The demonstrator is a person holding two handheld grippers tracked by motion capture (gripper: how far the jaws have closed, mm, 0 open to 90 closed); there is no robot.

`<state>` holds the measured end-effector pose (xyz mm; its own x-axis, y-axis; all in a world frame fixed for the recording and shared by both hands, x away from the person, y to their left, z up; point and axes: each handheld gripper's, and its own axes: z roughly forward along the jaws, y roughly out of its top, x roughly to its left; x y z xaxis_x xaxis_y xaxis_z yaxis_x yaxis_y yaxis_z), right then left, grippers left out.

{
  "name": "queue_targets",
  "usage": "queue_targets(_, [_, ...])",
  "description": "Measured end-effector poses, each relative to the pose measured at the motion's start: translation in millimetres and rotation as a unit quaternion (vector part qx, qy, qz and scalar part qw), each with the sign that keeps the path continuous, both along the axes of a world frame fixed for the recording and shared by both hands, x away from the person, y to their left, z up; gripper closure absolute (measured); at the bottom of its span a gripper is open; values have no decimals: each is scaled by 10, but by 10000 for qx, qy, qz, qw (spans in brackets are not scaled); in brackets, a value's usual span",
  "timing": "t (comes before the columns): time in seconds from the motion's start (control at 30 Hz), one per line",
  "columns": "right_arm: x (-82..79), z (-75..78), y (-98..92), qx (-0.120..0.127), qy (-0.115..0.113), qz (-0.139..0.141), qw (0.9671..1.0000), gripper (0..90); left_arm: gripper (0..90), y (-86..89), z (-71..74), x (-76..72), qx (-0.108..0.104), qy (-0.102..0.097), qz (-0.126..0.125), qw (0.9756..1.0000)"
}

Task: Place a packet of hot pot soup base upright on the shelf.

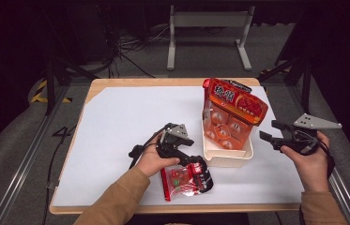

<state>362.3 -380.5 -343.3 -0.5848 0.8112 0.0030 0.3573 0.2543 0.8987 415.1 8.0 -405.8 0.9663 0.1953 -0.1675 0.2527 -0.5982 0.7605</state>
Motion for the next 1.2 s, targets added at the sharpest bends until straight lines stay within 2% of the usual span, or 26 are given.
queue_targets(0.03, [5,-3,4,26,4,15,10000,309,298,-11,-20,11,-5,86,-66,9999])
queue_targets(0.1, [10,-7,10,37,22,23,10000,309,298,-19,-37,21,10,135,-112,9998])
queue_targets(0.3, [35,-33,32,9,66,57,10000,309,283,-59,-102,53,-33,292,-124,9995])
queue_targets(0.47, [38,-32,31,35,67,68,9999,308,282,-105,-165,74,50,344,-131,9993])
queue_targets(0.67, [40,-43,38,25,79,85,9999,306,283,-167,-214,69,166,375,-262,9988])
queue_targets(0.93, [58,-71,43,110,148,153,9997,302,285,-237,-286,106,139,504,-285,9982])
queue_targets(1.2, [54,-80,52,92,170,179,9997,302,331,-316,-328,97,340,494,-427,9973])
